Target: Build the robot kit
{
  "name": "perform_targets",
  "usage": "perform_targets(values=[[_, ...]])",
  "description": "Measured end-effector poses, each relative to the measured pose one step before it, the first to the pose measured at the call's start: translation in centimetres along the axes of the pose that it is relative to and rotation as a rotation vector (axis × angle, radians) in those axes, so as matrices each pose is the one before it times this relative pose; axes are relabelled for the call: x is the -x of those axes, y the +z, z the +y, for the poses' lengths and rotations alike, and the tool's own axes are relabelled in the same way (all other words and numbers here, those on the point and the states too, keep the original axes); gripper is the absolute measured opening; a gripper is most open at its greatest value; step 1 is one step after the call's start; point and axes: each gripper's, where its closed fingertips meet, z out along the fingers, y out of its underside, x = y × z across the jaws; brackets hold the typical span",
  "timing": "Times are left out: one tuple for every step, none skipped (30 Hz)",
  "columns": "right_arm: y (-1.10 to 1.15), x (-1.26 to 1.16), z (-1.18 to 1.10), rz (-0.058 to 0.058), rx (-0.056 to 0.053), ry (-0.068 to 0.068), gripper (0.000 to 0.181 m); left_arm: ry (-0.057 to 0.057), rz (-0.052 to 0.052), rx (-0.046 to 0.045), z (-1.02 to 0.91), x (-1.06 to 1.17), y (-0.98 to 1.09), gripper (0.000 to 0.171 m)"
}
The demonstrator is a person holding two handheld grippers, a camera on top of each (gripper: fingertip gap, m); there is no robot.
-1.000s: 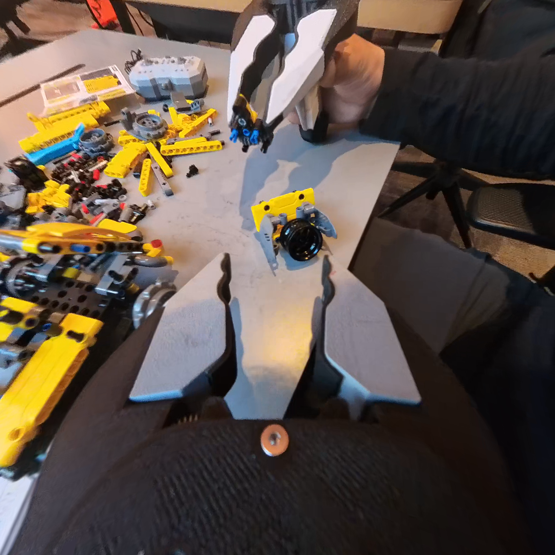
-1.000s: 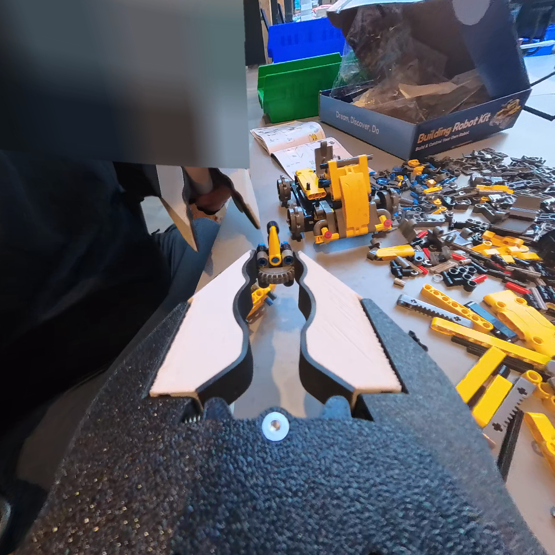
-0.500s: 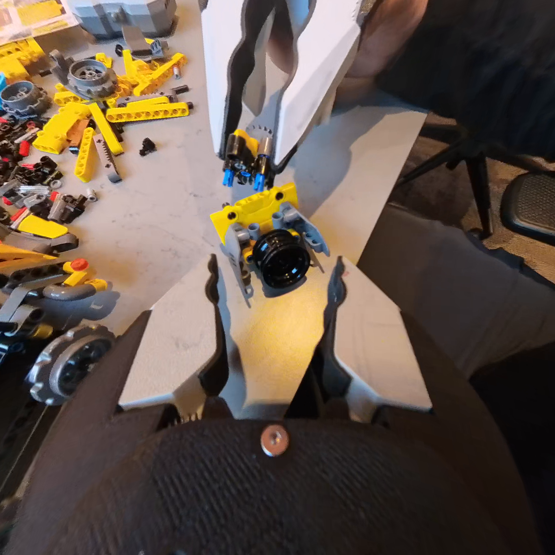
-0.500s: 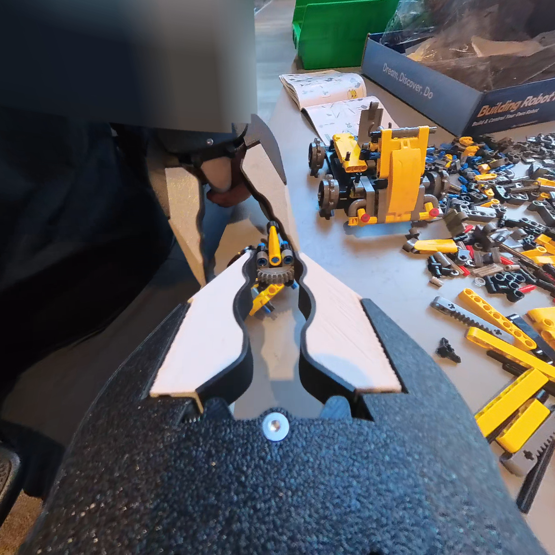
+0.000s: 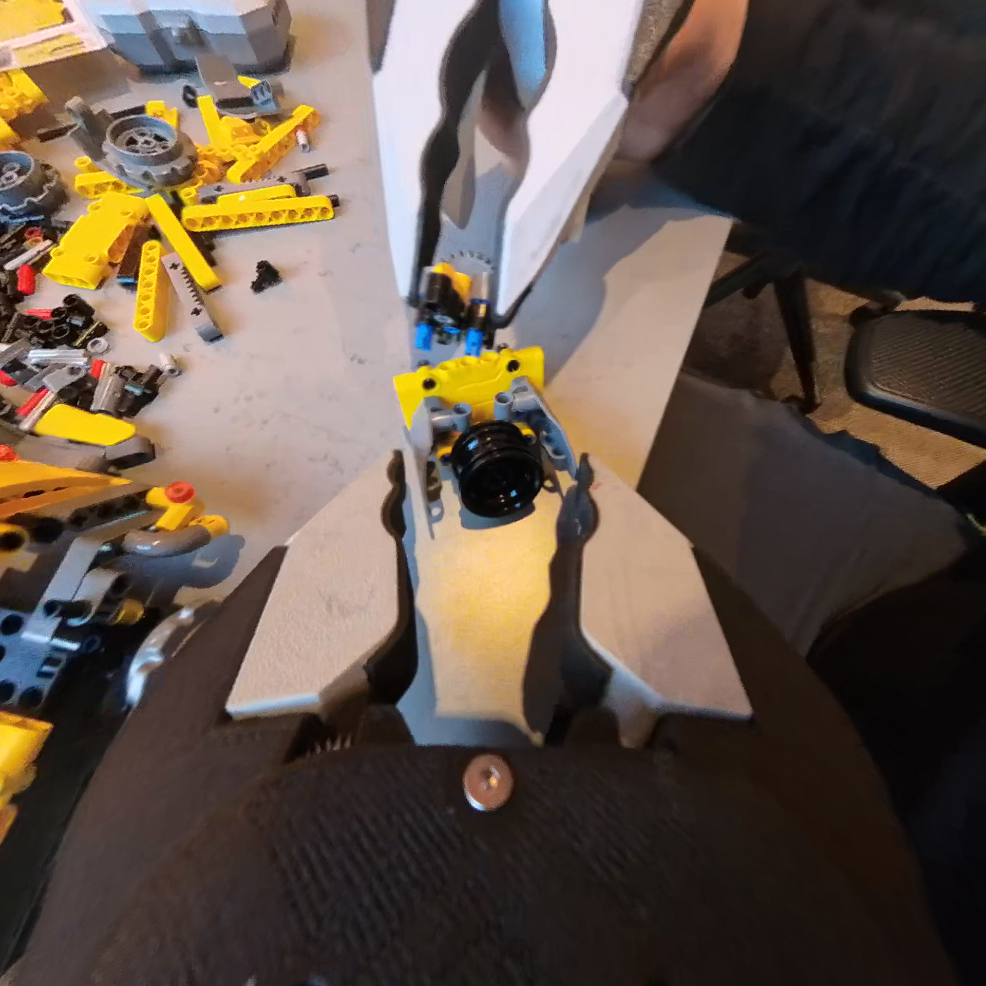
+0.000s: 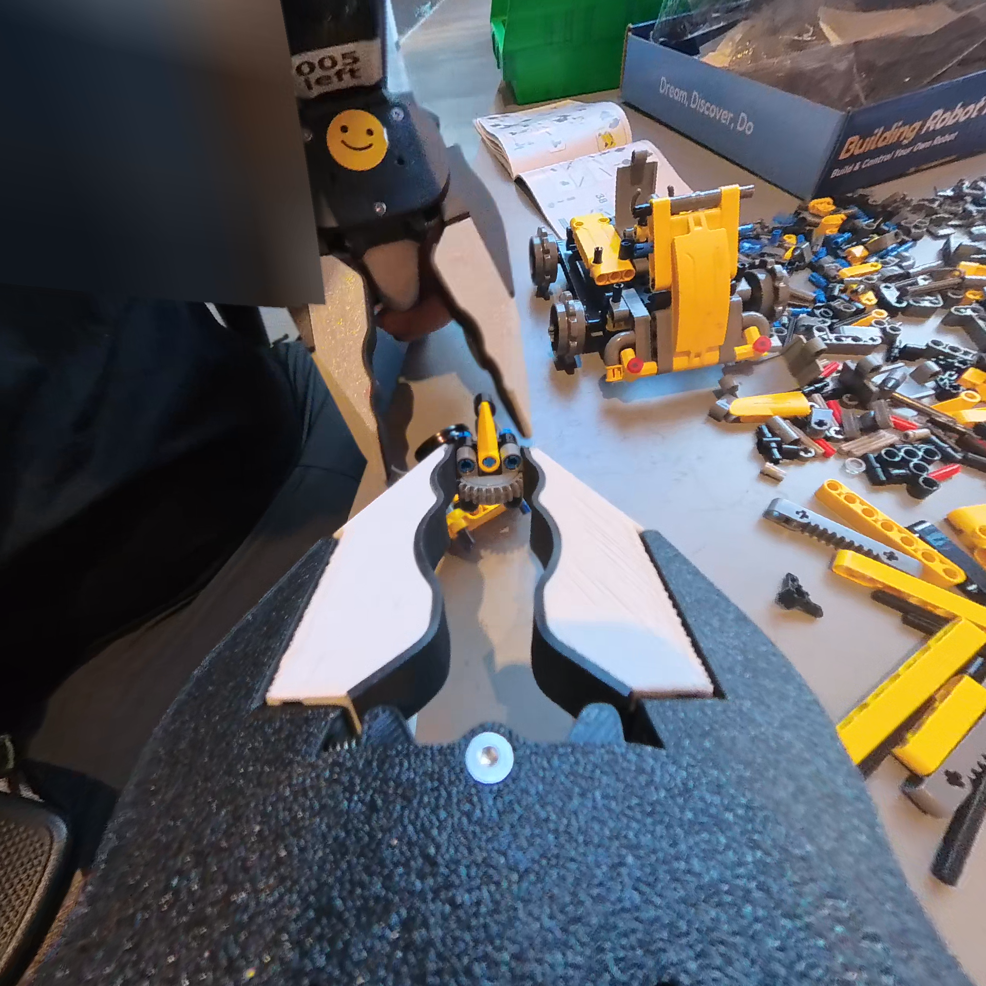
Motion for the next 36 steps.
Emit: perform_targets(values=[[0.067,-0.017,0.090,-0.0044,0.0064,0.0105,0.024,-0.0136,-0.0041,-0.00136,-0.007,0.398,-0.159,0.068],[0.065,-0.030,0.084,-0.0041,0.0062,0.0112,0.024,-0.0059,0.0064,-0.00204,-0.073,0.030,-0.120,0.071],[0.041,-0.053,0.054,-0.0025,0.0037,0.0098,0.024,-0.0077,0.0176,0.00011,-0.195,-0.440,-0.082,0.077],[0.008,-0.036,-0.002,-0.0028,0.0000,0.0074,0.024,0.0003,0.0219,0.00089,-0.280,-0.726,-0.045,0.082],[-0.030,-0.023,-0.029,-0.0036,-0.0028,0.0077,0.024,0.0174,-0.0070,0.00330,-0.222,-0.378,0.004,0.083],[-0.035,-0.010,-0.052,-0.0052,-0.0044,0.0108,0.024,0.0312,-0.0340,0.00624,-0.096,0.100,0.061,0.084],[-0.043,0.014,-0.060,-0.0091,-0.0051,0.0145,0.024,0.0309,-0.0388,0.01139,0.045,0.369,0.128,0.084],[-0.029,0.052,-0.067,-0.0127,-0.0052,0.0165,0.024,0.0184,-0.0253,0.01267,0.178,0.412,0.203,0.082],[-0.028,0.054,-0.041,-0.0115,-0.0040,0.0156,0.024,-0.0044,-0.0020,0.01498,0.298,0.224,0.292,0.081],[-0.003,0.014,-0.009,-0.0066,-0.0013,0.0108,0.024,-0.0209,0.0191,0.02026,0.337,0.004,0.331,0.079],[0.015,0.008,0.009,-0.0021,0.0013,0.0031,0.024,-0.0170,0.0220,0.02087,0.336,-0.039,0.338,0.076],[0.035,0.050,0.057,0.0005,0.0041,-0.0048,0.024,-0.0006,0.0197,0.02009,0.359,-0.084,0.325,0.070],[0.074,0.086,0.096,0.0024,0.0076,-0.0114,0.024,0.0121,0.0183,0.01942,0.340,-0.125,0.301,0.065],[0.089,0.113,0.123,0.0039,0.0102,-0.0157,0.024,0.0038,0.0046,0.01260,0.191,0.077,0.212,0.065],[0.099,0.088,0.126,0.0055,0.0104,-0.0165,0.024,0.0003,0.0117,-0.00076,-0.080,0.036,0.030,0.064],[0.088,0.087,0.093,0.0045,0.0082,-0.0136,0.024,0.0177,0.0078,0.00266,-0.009,0.075,0.013,0.064],[0.066,0.078,0.065,0.0009,0.0059,-0.0090,0.024,0.0156,0.0102,-0.00132,-0.026,0.061,0.002,0.064],[0.037,0.041,0.002,0.0020,0.0030,-0.0048,0.024,0.0040,0.0116,0.00100,0.003,0.096,0.017,0.064],[0.004,0.008,-0.043,0.0035,0.0012,-0.0012,0.024,0.0046,0.0120,0.00164,0.005,0.093,-0.011,0.064],[0.009,0.051,-0.082,-0.0005,0.0016,0.0023,0.024,0.0116,0.0042,0.00480,0.030,0.142,-0.027,0.064],[-0.004,0.067,-0.080,-0.0014,0.0057,0.0050,0.024,0.0078,-0.0011,0.00487,0.008,0.179,-0.047,0.064],[-0.008,0.041,-0.007,0.0037,0.0147,0.0041,0.024,0.0084,-0.0025,0.00267,0.001,0.148,-0.054,0.065],[-0.012,0.004,0.033,0.0102,0.0224,-0.0012,0.024,0.0072,-0.0037,-0.00557,-0.128,0.095,-0.038,0.066],[-0.044,-0.027,0.009,0.0151,0.0246,-0.0071,0.024,0.0060,0.0043,-0.01273,-0.202,-0.092,-0.046,0.066],[-0.055,-0.021,-0.060,0.0162,0.0232,-0.0097,0.024,0.0008,0.0086,-0.01662,-0.246,-0.169,-0.017,0.068],[-0.067,0.039,-0.126,0.0096,0.0198,-0.0097,0.024,-0.0045,0.0063,-0.01581,-0.254,-0.106,0.012,0.069],[-0.072,0.106,-0.189,0.0027,0.0156,-0.0081,0.024,-0.0041,0.0016,-0.00949,-0.173,0.016,0.036,0.070],[-0.049,0.046,-0.174,0.0020,0.0143,-0.0065,0.024,-0.0017,-0.0048,0.00321,-0.009,0.145,0.082,0.070],[-0.034,-0.024,-0.051,0.0029,0.0183,-0.0068,0.024,-0.0012,-0.0081,0.01356,0.165,0.195,0.109,0.071],[0.013,-0.129,0.109,0.0061,0.0249,-0.0086,0.024,0.0010,-0.0043,0.01447,0.210,0.098,0.123,0.071],[0.048,-0.219,0.213,0.0098,0.0301,-0.0086,0.024,0.0038,0.0062,0.00974,0.176,-0.119,0.105,0.066],[0.089,-0.187,0.222,0.0059,0.0307,-0.0062,0.024,0.0027,-0.0003,0.00108,0.043,-0.029,0.064,0.066],[0.151,-0.016,0.167,-0.0040,0.0283,-0.0041,0.024,0.0027,0.0003,-0.00080,-0.007,0.001,0.002,0.066],[0.201,0.079,0.089,-0.0090,0.0252,-0.0041,0.024,0.0029,0.0031,-0.00067,-0.005,0.017,0.001,0.065],[0.228,0.055,0.068,-0.0051,0.0255,-0.0040,0.024,0.0032,0.0033,-0.00044,-0.001,0.071,-0.001,0.065],[0.234,0.024,0.179,-0.0027,0.0310,-0.0032,0.024,0.0040,0.0008,-0.00002,-0.003,0.134,-0.010,0.065]])
